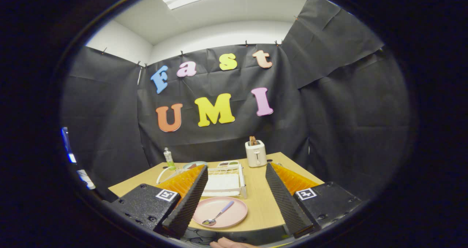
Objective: Take the plate from the dish rack, then take the spoon from the basket and place it into the plate.
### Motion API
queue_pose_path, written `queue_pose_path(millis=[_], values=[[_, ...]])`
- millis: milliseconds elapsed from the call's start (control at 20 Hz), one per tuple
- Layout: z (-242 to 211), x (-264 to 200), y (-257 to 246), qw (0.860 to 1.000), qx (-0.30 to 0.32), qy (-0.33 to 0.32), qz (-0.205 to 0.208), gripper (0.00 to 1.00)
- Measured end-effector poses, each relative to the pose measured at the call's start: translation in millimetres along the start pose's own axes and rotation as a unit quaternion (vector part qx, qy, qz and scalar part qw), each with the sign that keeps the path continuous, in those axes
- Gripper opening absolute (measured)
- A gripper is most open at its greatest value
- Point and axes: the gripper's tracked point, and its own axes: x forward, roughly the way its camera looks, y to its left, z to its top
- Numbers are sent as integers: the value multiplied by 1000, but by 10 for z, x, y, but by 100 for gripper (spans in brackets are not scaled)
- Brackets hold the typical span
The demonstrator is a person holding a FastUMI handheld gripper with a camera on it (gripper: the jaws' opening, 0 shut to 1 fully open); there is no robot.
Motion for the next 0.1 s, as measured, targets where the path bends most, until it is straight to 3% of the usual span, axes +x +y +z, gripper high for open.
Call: queue_pose_path(millis=[100], values=[[-14, -2, -4, 1000, 0, 0, -3, 100]])
